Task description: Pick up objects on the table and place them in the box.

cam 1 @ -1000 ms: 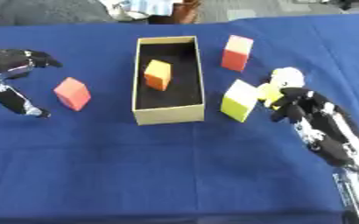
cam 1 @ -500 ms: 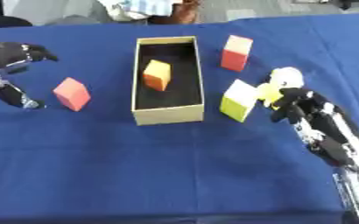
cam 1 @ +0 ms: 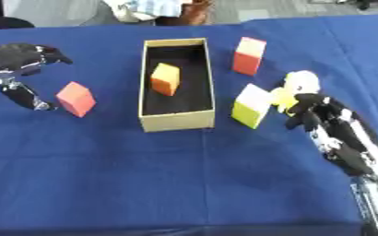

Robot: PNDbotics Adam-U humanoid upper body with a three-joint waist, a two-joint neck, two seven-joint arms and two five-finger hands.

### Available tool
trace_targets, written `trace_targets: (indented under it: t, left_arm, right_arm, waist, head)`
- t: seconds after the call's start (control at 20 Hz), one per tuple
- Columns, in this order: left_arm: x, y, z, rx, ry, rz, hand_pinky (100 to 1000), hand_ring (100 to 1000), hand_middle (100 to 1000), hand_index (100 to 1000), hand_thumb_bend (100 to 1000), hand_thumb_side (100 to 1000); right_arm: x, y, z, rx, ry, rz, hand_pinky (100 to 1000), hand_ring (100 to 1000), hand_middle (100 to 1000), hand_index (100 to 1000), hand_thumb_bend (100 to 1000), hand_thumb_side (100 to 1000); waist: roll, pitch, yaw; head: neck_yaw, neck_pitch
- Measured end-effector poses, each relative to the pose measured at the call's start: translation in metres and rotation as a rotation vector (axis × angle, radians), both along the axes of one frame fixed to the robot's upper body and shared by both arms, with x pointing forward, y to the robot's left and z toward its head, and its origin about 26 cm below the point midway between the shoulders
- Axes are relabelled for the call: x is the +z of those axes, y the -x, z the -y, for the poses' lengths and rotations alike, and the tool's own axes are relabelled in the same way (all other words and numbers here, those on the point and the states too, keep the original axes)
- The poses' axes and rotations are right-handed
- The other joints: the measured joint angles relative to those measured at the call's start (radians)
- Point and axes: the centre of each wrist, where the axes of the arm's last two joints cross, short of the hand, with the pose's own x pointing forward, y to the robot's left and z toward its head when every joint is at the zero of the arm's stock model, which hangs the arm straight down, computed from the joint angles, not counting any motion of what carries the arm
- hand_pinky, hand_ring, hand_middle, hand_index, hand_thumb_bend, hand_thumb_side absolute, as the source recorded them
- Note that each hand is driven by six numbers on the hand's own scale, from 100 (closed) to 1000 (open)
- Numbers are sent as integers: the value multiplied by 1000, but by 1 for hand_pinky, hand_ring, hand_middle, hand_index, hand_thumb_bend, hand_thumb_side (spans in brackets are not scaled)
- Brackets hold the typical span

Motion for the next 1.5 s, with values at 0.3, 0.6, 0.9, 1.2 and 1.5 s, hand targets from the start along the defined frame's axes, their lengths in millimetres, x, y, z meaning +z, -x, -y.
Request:
trace_targets:
  t: [0.3, 0.6, 0.9, 1.2, 1.5]
  left_arm:
    - [-6, -4, 4, -27, -22, -40, 840, 821, 828, 922, 575, 168]
    - [-10, -6, 6, -41, -24, -63, 837, 816, 818, 917, 550, 160]
    - [-12, -8, 10, -50, -8, -59, 833, 811, 808, 911, 497, 146]
    - [-13, -12, 17, -64, -2, -57, 831, 806, 782, 891, 491, 141]
    - [-17, -15, 20, -80, -22, -89, 824, 791, 743, 863, 485, 145]
  right_arm:
    - [0, 0, 0, 0, 0, 0, 576, 571, 612, 796, 100, 465]
    - [-1, 0, 0, 0, 1, -3, 576, 571, 612, 796, 100, 465]
    - [-2, 0, 0, -1, 1, -6, 576, 571, 612, 796, 100, 464]
    - [-2, 0, 0, -1, 2, -7, 576, 571, 612, 795, 100, 464]
    - [-2, 0, 0, -1, 3, -7, 576, 572, 612, 795, 100, 465]
  waist:
    - [0, 0, -1]
    - [0, 0, -1]
    - [0, 0, -1]
    - [0, 0, -4]
    - [0, 0, -7]
  head:
    - [2, 0]
    - [2, 0]
    - [2, 0]
    - [2, 0]
    - [2, 0]
